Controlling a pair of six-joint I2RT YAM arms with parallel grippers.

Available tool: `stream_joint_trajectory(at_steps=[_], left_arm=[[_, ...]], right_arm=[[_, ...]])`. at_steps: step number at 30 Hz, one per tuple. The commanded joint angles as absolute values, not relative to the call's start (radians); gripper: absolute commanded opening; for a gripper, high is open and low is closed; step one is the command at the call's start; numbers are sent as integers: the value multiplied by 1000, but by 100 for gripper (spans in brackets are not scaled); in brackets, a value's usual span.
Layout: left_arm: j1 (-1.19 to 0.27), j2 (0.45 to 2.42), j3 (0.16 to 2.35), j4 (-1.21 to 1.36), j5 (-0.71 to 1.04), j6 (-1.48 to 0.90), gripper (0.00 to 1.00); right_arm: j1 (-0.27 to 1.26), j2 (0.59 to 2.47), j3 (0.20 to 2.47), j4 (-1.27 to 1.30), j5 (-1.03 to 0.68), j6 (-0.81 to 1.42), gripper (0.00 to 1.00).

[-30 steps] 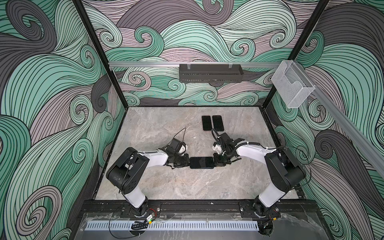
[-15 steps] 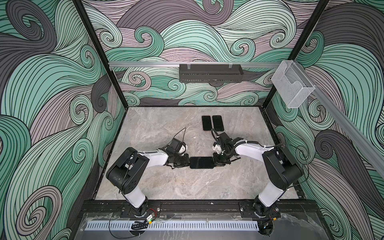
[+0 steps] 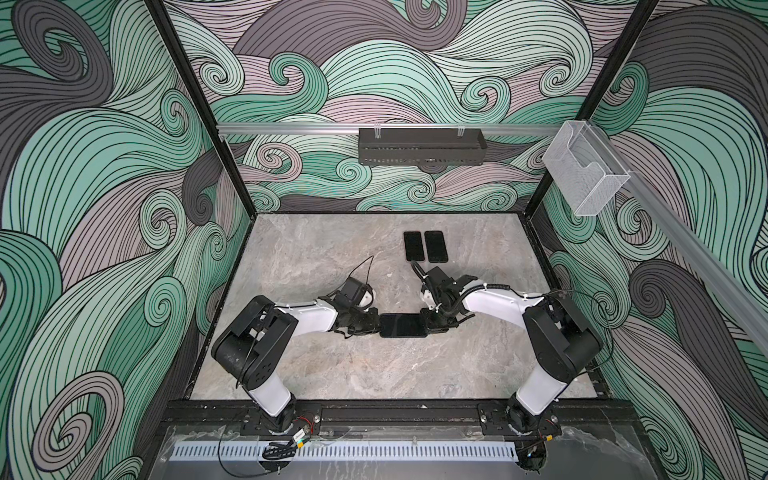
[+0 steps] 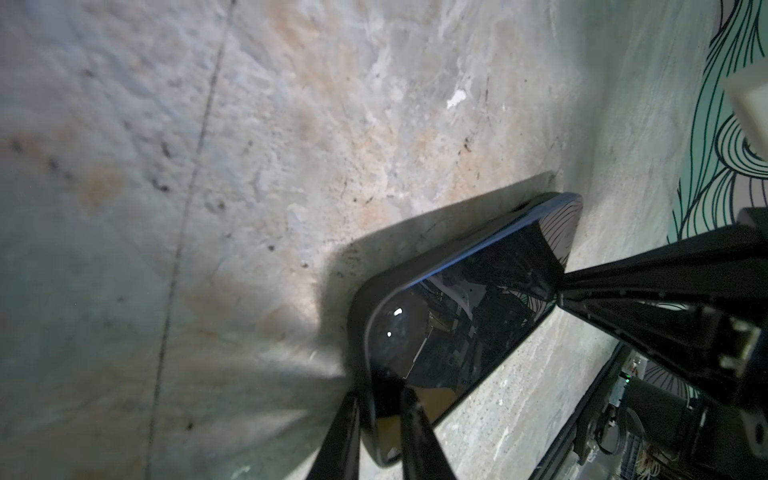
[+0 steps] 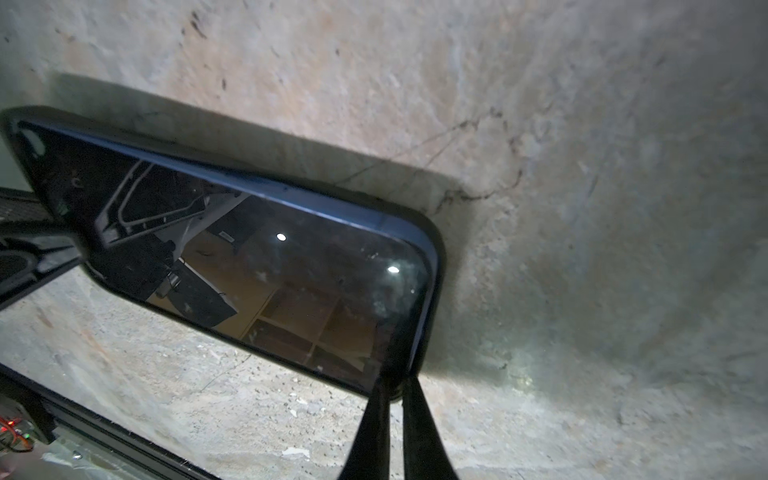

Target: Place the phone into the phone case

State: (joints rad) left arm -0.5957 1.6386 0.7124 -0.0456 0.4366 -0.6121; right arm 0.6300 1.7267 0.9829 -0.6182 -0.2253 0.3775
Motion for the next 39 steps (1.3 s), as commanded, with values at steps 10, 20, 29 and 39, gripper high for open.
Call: stream_joint_trajectory(at_steps=[10, 20, 29, 39], left_arm=[[-620, 1579, 771, -183, 360, -590, 40], [-606, 1586, 829, -177, 334, -575, 40], [-593, 1643, 865, -183, 317, -581, 32], [-591, 1649, 868, -222, 291, -577, 27]], right_arm=[[620, 1624, 985, -600, -243, 315, 17], [504, 1643, 1059, -589, -399, 264, 18], [462, 1729, 1082, -564, -428, 250, 18], [460, 1801, 1081, -539, -430, 242, 16]])
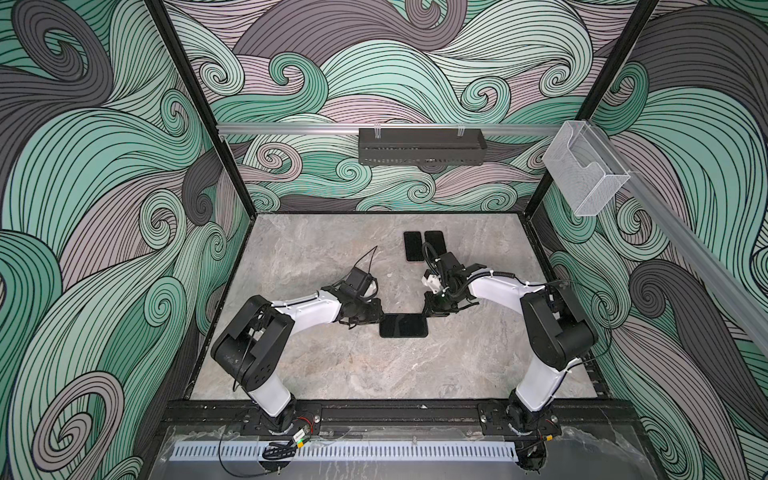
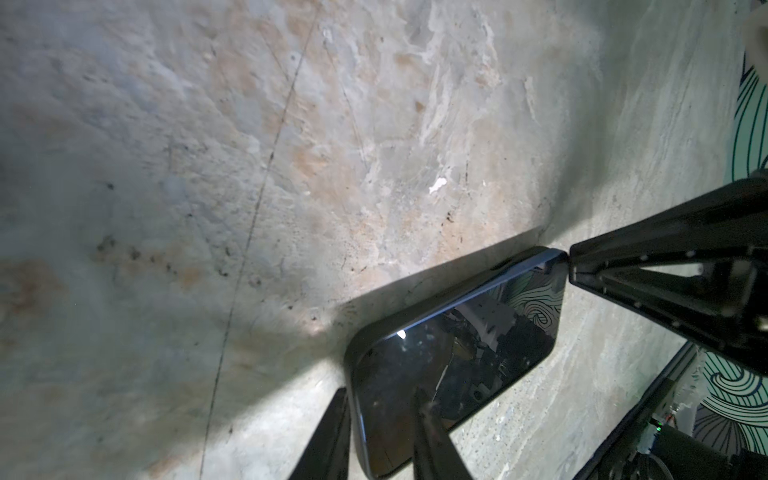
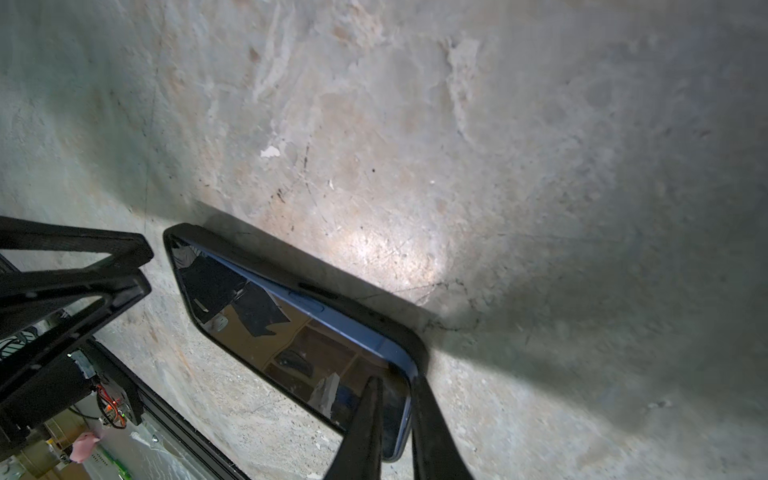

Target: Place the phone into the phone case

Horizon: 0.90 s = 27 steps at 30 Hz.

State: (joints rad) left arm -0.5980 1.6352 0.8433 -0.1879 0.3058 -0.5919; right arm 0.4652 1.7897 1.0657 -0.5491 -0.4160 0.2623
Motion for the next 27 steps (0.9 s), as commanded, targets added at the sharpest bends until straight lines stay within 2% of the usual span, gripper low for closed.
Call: stream_joint_trajectory(at_steps=[1, 17, 27], left_arm=[[-591, 1654, 869, -222, 297, -575, 27], [-592, 1675, 850, -202, 342, -580, 19], [-592, 1688, 837, -198, 345, -592, 19]], right_arm=[[461, 1803, 1081, -539, -427, 244, 16], [461, 1836, 1055, -560, -447, 230, 13], [461, 1802, 1049, -606, -423, 216, 13]])
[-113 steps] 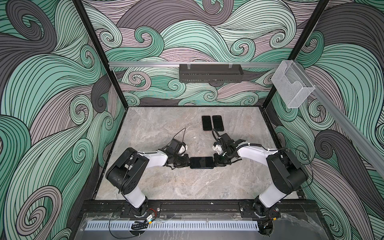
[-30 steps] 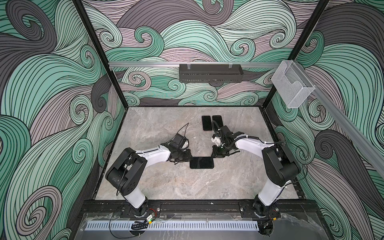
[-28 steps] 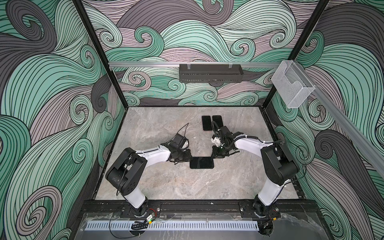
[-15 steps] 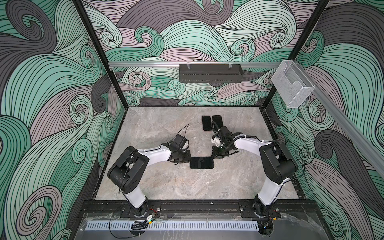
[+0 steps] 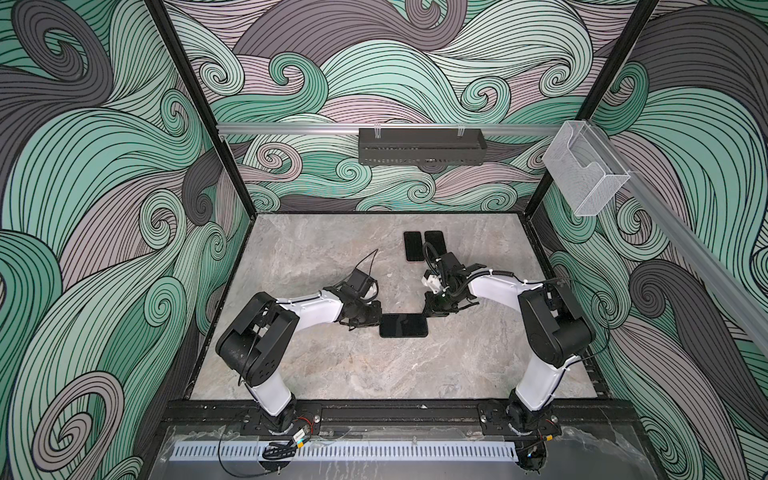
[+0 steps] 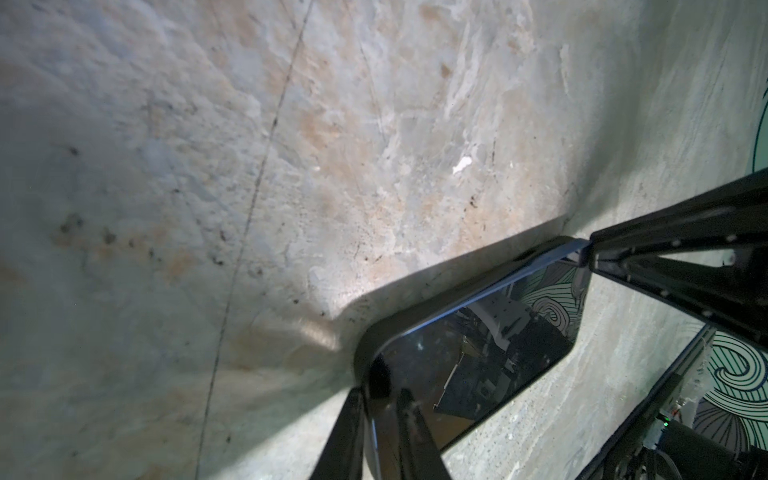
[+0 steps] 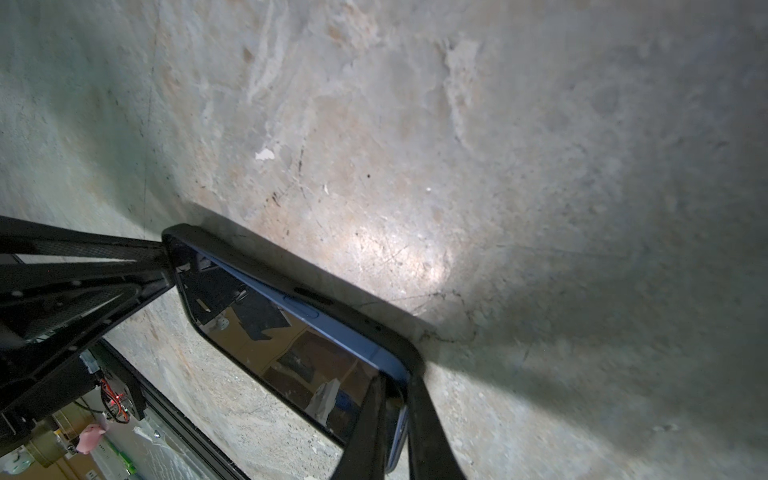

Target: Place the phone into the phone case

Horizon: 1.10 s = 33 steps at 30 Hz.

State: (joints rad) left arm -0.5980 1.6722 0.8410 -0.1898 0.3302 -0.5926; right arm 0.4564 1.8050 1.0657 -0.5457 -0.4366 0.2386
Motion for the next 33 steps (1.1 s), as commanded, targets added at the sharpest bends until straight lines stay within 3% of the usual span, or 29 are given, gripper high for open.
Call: stream_joint_trajectory(at_steps=[1, 33], left_arm=[[-592, 1687, 835, -197, 346, -593, 19], [-592, 1707, 814, -175, 368, -593, 12]], right_arm=[[462, 1801, 1051, -612, -419, 215, 13], [561, 1998, 1061, -553, -412, 245, 9]])
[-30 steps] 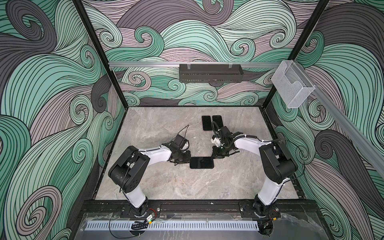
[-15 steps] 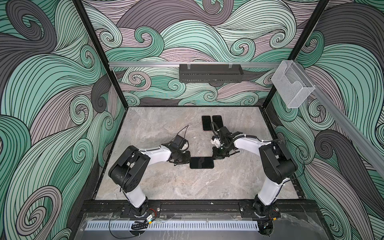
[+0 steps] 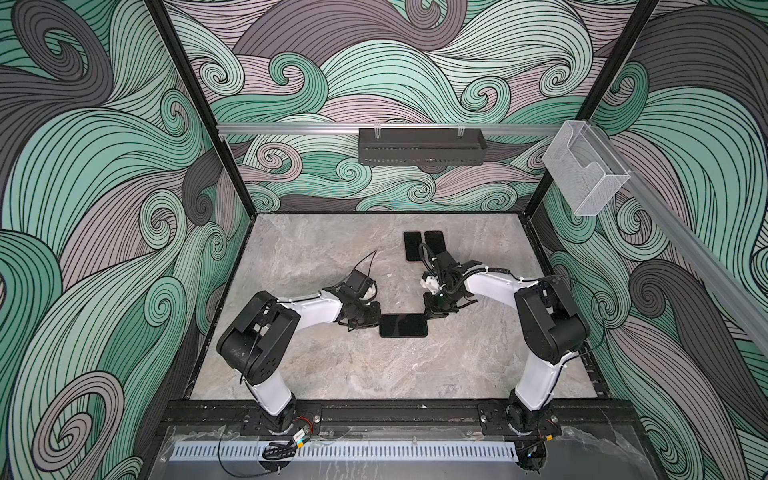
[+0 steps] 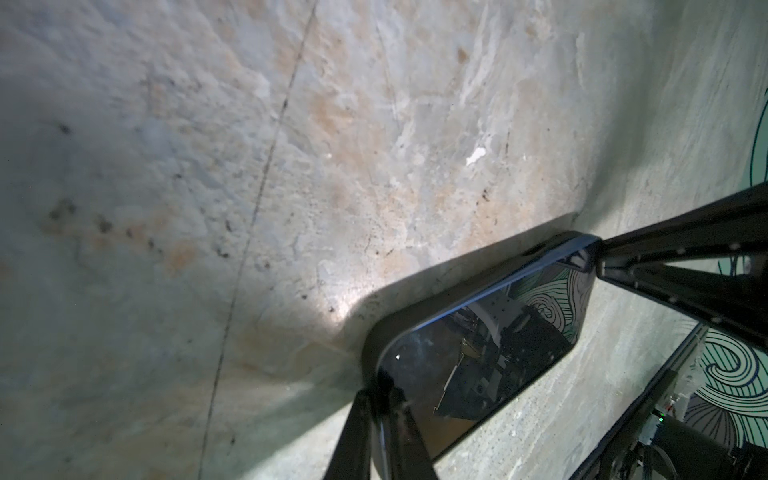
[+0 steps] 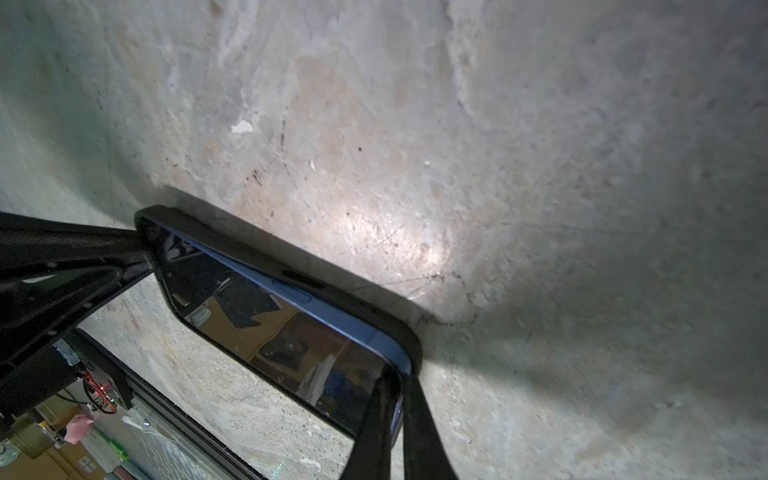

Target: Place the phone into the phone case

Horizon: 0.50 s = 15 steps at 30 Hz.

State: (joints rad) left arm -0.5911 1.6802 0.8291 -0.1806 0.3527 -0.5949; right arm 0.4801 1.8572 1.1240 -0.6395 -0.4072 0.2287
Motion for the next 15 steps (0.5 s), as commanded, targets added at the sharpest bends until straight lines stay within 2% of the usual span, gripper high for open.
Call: stream_joint_trajectory(at_steps=[1, 15], left_arm=[[-592, 1706, 813, -175, 368, -592, 12], [-592, 1701, 808, -180, 370, -592, 12]], right_arm=[[564, 2005, 1059, -545, -414, 250, 9], [592, 2084, 1029, -442, -419, 309, 8]])
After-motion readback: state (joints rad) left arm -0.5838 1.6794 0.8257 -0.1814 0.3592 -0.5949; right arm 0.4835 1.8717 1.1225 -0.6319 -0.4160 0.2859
